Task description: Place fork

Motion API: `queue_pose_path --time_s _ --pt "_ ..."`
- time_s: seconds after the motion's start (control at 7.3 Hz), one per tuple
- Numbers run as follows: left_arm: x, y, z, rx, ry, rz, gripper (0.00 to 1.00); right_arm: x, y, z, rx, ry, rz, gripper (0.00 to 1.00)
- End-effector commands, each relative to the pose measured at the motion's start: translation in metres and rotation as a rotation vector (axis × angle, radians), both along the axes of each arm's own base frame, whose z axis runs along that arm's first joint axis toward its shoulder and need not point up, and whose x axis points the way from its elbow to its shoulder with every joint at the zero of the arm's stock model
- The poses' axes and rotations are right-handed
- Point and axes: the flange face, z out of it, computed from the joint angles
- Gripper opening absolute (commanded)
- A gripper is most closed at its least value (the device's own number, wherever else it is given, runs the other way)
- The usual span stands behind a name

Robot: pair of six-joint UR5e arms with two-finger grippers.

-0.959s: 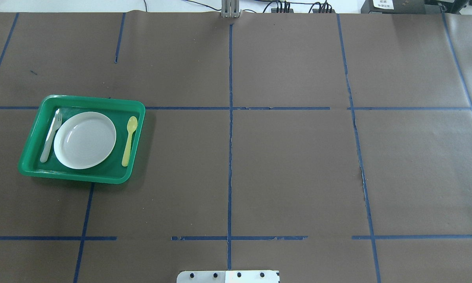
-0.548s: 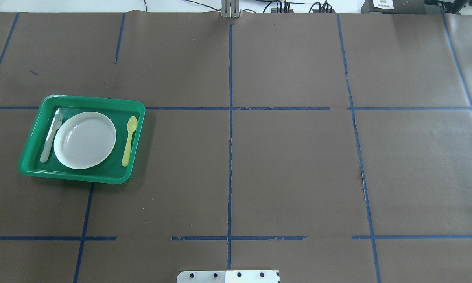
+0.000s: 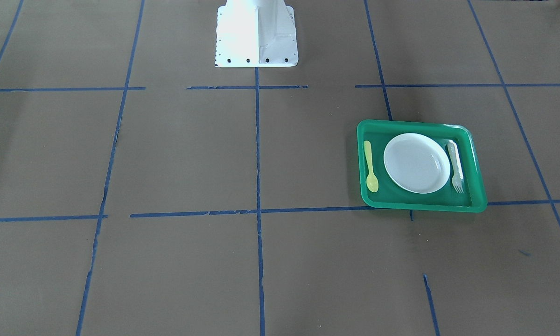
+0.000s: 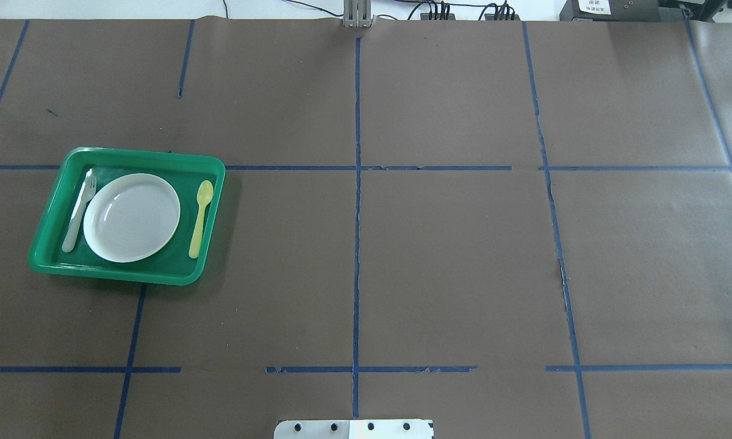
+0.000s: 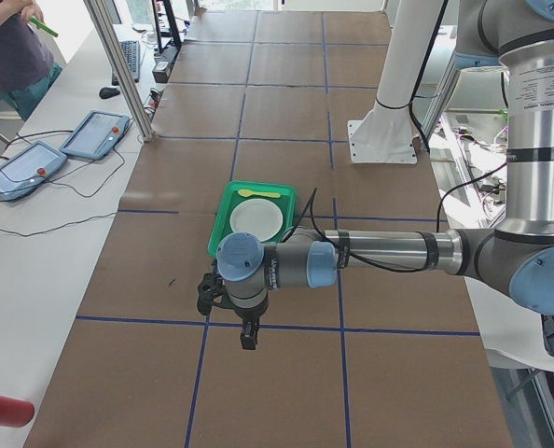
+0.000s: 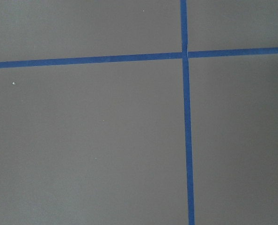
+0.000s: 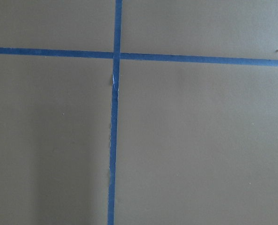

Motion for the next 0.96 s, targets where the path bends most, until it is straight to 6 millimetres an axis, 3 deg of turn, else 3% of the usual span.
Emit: queue_pose_path --time_s 0.0,0.82 --pt "0.0001 -0.0026 -0.0043 0.007 0.0 -0.001 1.0 0.0 0.0 -0.0002 0.0 0.0 0.0 1.0" --pt "-0.0008 -0.007 -0.0111 0.017 -0.001 -0.003 1.0 0.0 0.0 -0.0002 0.0 0.0 0.0 1.0"
